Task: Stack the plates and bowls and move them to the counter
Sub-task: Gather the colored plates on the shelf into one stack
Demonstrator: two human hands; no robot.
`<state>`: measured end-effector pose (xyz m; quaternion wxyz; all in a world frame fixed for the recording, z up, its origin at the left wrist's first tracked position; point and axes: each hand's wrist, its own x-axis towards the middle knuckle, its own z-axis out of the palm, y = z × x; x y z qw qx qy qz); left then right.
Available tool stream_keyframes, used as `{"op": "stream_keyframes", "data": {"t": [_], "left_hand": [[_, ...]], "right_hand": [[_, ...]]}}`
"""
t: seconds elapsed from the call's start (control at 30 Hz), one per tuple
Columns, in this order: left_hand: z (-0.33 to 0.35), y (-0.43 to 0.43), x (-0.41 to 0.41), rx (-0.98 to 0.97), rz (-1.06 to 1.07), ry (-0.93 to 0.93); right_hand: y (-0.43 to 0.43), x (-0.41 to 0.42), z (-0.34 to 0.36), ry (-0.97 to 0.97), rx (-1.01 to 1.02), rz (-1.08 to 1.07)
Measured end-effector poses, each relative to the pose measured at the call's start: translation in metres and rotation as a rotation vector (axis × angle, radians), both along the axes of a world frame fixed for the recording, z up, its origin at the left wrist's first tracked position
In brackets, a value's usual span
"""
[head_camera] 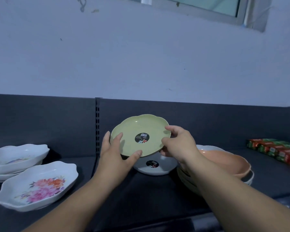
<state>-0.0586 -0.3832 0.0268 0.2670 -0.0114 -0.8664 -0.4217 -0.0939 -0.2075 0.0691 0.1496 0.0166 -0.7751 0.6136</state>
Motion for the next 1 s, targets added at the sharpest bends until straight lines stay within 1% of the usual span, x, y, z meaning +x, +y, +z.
{"op": "stream_keyframes", "data": {"t": [0.17, 0.3, 0.5, 0.8, 1.0], "left_hand": [[0.009, 0.039, 0.003, 0.013, -0.063, 0.006], [0.013, 0.074, 0.004, 0.017, -0.112, 0.029], [0.015, 0.124, 0.009, 0.022, -0.16, 0.055], [0.005, 0.175, 0.015, -0.058, -0.167, 0.016], [0.005, 0.183, 0.019, -0.097, -0.174, 0.021]], "right_hand": [[0.041, 0.014, 0.016, 0.002, 0.021, -0.004], [0.079, 0.019, 0.023, -0.004, 0.133, -0.046], [0.13, 0.03, 0.028, -0.024, 0.176, -0.062], [0.182, 0.045, 0.02, -0.095, 0.6, -0.073], [0.193, 0.048, 0.013, -0.131, 0.679, -0.04]]}}
